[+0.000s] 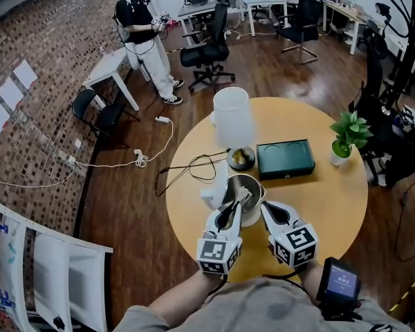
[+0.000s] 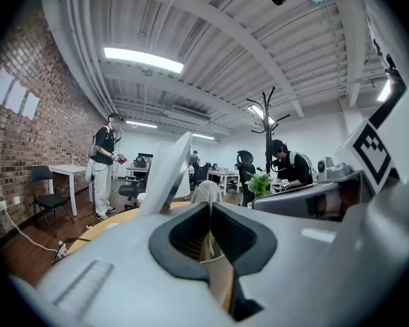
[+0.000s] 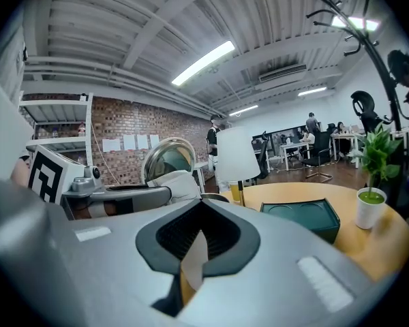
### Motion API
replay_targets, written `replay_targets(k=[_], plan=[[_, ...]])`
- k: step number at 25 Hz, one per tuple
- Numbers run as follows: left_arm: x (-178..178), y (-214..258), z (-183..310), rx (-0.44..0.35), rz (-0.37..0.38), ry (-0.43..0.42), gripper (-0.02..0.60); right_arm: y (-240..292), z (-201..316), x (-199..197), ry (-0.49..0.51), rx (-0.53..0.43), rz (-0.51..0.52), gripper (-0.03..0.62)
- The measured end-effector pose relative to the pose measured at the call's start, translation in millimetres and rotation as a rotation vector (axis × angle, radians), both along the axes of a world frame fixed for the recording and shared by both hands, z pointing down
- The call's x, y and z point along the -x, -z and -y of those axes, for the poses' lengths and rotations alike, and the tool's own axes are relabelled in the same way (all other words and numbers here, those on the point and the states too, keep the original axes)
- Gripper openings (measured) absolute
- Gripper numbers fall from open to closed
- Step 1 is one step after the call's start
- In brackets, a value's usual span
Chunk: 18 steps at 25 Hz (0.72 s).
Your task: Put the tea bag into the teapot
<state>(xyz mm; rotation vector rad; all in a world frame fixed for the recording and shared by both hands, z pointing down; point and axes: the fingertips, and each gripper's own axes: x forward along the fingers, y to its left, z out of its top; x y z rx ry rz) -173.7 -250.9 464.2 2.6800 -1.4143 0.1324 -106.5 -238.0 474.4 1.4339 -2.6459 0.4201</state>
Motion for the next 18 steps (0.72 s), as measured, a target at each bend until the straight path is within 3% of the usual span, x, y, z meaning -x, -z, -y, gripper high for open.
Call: replay_targets(k=[11, 18], plan=[[-15, -24, 19, 0.071, 0.161, 0.057, 0.014, -5, 25, 1, 0.079, 0.002, -0.057, 0.003], [-20, -39, 28, 0.106, 0.399, 0.052, 0.012, -12, 43, 3, 0.126, 0.02, -0.054, 0.003]])
